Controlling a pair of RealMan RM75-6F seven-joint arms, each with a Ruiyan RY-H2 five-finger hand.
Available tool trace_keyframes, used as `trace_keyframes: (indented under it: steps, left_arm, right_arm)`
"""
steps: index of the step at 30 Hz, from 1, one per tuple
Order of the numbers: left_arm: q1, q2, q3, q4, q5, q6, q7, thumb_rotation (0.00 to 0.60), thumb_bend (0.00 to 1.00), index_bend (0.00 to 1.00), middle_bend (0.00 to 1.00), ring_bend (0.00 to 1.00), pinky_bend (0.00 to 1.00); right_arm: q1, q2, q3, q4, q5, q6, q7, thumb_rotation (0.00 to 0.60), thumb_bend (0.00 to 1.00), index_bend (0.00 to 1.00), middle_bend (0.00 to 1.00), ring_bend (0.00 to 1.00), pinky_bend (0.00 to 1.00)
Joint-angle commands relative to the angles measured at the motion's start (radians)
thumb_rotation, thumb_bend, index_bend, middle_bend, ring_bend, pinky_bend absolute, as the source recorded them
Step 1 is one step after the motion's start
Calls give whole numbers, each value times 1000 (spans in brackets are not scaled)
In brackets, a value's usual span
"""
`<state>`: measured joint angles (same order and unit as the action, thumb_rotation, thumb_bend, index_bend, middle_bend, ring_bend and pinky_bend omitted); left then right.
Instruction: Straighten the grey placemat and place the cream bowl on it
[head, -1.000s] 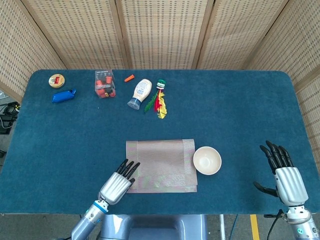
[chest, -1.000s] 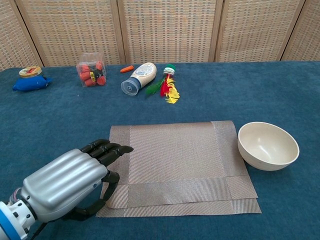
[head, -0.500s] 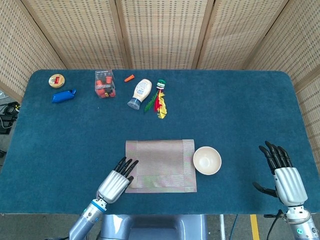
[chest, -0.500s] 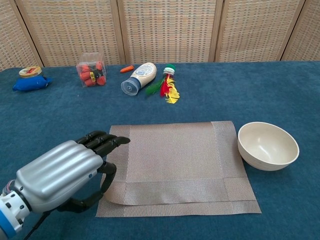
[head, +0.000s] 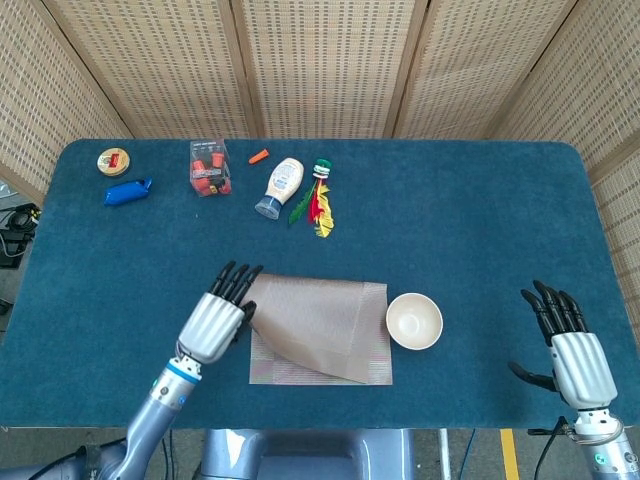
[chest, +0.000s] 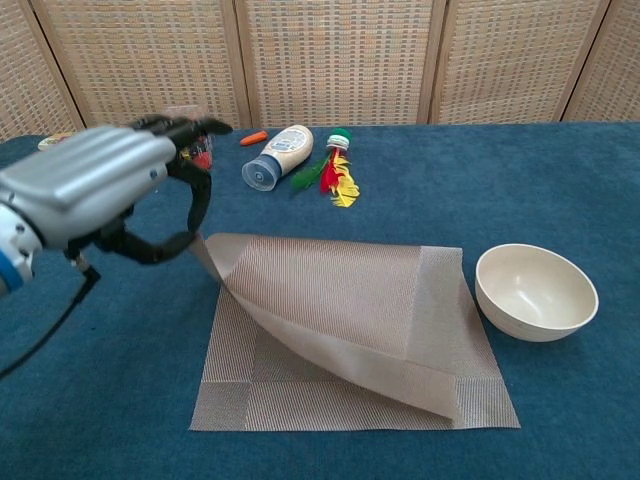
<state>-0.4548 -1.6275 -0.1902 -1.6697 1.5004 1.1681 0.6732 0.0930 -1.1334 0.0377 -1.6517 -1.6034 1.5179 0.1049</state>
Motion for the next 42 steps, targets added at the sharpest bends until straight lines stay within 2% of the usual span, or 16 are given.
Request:
trace_keyframes:
  steps: [1,4,9,16,27,35,42]
  left_arm:
    - [-80,58,-133,-5,-123,-50,23,600,524,631,0,0,0]
    - [-124,70,-190,26,-205,-82,34,600,525,631,0,0,0]
    - [-192,68,-229,111,-294,-120,45,600,524,631,0,0,0]
    - [-246,55,-232,212,-337,-142,45,600,520,599,0,0,0]
    - [-317,5,-206,425,-427,-183,2,600,516,575,0,0,0]
    - [-389,-49,-247,534,-558,-232,-6,600,516,573,0,0,0]
    - [-473,-117,-277,688,-670,-267,21,600,516,572,0,0,0]
  right_arm:
    - [2,-4,5,4,9,-4,-8,600,156,110,0,0,0]
    - [4,-8,8,7,17,-9,-17,600,156,110,0,0,0]
    - [7,-16,11,13,29,-19,-28,600,156,110,0,0,0]
    - [13,-25,14,21,44,-36,-41,600,156,110,0,0,0]
    - [26,-46,12,30,58,-67,-73,600,156,110,0,0,0]
    - [28,-56,15,38,64,-68,-88,600,156,113,0,0,0]
    - [34,-69,18,47,75,-81,-109,600,156,114,0,0,0]
